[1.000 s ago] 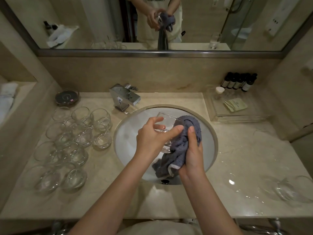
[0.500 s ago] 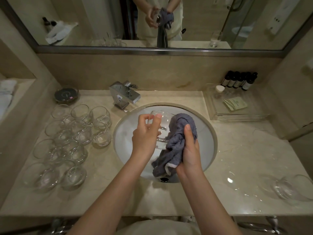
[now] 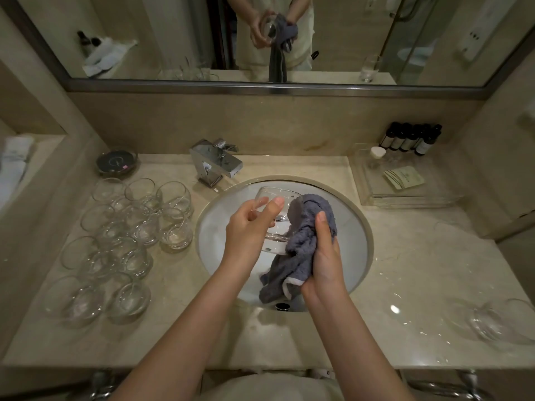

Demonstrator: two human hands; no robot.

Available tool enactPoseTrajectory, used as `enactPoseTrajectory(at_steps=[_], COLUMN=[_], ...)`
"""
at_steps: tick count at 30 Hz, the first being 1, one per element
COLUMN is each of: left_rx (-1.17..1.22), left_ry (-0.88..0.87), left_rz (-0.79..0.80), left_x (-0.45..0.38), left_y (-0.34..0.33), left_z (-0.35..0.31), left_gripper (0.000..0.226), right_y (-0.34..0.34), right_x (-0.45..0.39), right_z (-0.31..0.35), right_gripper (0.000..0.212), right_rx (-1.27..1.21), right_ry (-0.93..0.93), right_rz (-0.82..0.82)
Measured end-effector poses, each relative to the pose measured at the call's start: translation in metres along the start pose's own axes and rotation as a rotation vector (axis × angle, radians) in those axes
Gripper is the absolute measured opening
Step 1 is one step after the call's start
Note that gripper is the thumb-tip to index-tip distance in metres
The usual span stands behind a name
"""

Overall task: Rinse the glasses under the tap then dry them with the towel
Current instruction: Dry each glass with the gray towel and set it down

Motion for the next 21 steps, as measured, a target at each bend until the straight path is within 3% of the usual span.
enactPoseTrajectory(at_steps=[2,6,8,10,12,13,16,21], left_rx=[-0.057,-0.106,-0.051,-0.011,0.008,0.013,-0.036,-0.075], left_ry=[-0.031,-0.023,-0.016,-0.030,-0.030,-0.022,-0.055,-0.095], left_rz=[-0.044,0.010,0.084,0.134,0.124,0.099,-0.021,0.030], left_x=[-0.001,-0.001,0.000,0.002,0.003,0.001,-0.003,0.000], left_y=[0.001,0.003,0.002,0.000,-0.001,-0.001,0.002,0.000], left_z=[0.002,0.000,-0.004,-0.007,-0.009,-0.007,-0.004,-0.004], left_gripper=[0.071,0.078,0.069,0.048,0.024,0.025,0.061,0.070], right_y=[-0.001,-0.003,-0.001,0.000,0.001,0.000,0.000,-0.004], right_x=[0.001,0.002,0.000,-0.003,-0.004,-0.004,-0.003,-0.001], right_z=[0.002,0.002,-0.002,-0.006,-0.007,-0.007,-0.005,0.001], right_gripper=[0.055,0.061,0.063,0.062,0.063,0.064,0.066,0.058], right_rx=[0.024,0.056,0.043,0.010,-0.022,-0.032,-0.031,0.030], right_ry=[0.010,0.043,0.043,0.028,0.020,0.019,0.008,0.023], right_rz=[0.010,0.009,0.000,-0.001,0.006,0.004,0.009,0.056])
Point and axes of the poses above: each hand's wrist, its own x-axis away from the middle knuckle, its own y-axis out of the back of the hand, z = x × y, the point moved 3 cm from there along -x, towards the middle knuckle, and after that the axes turned 3 degrees about x, right-handed, at the moved point
